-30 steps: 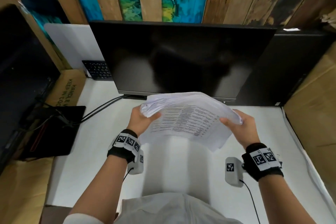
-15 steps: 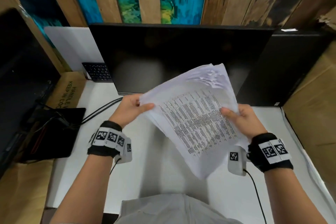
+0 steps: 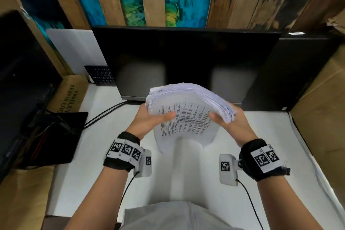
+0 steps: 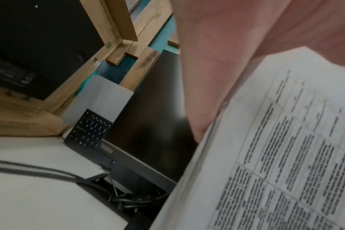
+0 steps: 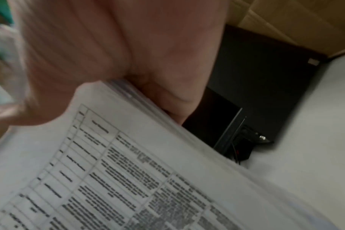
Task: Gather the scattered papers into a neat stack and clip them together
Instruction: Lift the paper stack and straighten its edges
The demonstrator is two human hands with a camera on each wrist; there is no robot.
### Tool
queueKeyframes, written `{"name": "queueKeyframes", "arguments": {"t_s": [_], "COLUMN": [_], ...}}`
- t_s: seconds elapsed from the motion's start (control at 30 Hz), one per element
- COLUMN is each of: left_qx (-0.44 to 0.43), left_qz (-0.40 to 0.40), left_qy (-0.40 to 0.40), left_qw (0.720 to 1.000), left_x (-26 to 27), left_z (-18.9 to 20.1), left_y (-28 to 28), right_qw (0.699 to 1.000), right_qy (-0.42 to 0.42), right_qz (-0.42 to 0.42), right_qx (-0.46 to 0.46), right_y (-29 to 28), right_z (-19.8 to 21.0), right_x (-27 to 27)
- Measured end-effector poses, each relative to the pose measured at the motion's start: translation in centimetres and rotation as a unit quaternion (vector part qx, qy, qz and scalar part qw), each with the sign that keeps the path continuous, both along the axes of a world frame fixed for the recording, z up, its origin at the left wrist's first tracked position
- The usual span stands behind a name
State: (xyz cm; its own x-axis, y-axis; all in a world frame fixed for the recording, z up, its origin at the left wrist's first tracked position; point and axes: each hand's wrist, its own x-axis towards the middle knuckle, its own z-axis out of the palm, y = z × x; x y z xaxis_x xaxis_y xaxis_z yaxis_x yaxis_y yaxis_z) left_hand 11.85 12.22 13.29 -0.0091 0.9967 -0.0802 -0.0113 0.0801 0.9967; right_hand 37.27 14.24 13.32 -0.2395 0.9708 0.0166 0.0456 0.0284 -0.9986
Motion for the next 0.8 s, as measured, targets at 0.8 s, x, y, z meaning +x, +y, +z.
{"name": "queueKeyframes", "arguments": {"t_s": [0.8], "left_qx": [0.039], "left_qz": [0.25], "left_qy": [-0.147], "left_qw": [0.956], "left_x": [3.6], "left_z": [2.6], "left_y": [1.3], "right_qw": [0.992], "right_qy": [-0.012], "right_qz": [-0.073], "right_qx": [0.104], "right_y": [0.6], "right_z": [0.2], "right_x": [-2.6]}}
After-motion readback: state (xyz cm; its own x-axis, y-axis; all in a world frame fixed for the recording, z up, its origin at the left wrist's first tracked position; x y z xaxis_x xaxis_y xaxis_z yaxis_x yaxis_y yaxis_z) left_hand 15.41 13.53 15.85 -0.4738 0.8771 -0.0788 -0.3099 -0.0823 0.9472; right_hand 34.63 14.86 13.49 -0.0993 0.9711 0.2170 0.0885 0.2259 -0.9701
